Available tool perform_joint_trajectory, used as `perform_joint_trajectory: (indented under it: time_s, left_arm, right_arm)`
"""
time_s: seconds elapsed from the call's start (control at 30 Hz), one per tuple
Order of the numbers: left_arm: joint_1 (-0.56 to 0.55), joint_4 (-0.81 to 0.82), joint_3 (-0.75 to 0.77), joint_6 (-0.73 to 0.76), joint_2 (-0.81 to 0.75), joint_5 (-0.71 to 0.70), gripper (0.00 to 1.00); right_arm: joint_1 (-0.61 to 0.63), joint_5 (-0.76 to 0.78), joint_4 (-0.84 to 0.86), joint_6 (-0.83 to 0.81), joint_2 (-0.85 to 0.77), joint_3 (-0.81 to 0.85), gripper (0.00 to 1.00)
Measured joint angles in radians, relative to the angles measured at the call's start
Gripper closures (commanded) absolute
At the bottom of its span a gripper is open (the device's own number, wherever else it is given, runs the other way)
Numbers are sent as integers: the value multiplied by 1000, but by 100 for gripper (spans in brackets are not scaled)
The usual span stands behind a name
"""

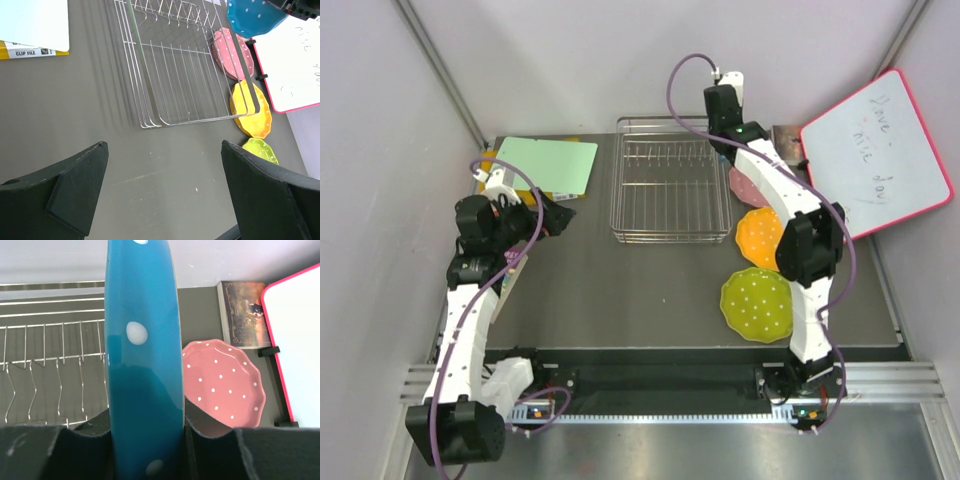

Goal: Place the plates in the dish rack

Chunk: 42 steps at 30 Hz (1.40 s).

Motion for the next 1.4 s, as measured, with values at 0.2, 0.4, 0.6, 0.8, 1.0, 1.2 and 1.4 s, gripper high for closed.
perform_joint_trajectory:
  time_s: [0.2, 0.4, 0.6, 0.8, 1.0, 1.2, 1.4]
  left_arm:
    - [1, 4, -5, -5, 0, 0, 1]
    - [11, 2, -5, -3, -1, -1, 1]
    - [18, -3, -5, 0, 0, -1, 1]
    - [22, 0, -6, -2, 6, 0, 1]
    - [25, 0, -6, -2, 31, 0, 1]
    - [25, 7, -7, -6, 35, 3, 1]
    - [25, 13, -12, -8, 34, 8, 1]
  right_arm:
    - [15, -18, 0, -24, 0, 0, 100]
    - [19, -16, 12, -35, 26, 0, 100]
    - [14, -2, 18, -43, 90, 0, 100]
    - [14, 8, 37, -53, 129, 0, 100]
    - [14, 11, 57, -68, 136, 0, 74]
    - [14, 10, 112, -78, 127, -38, 57]
    - [14, 6, 133, -78, 76, -128, 49]
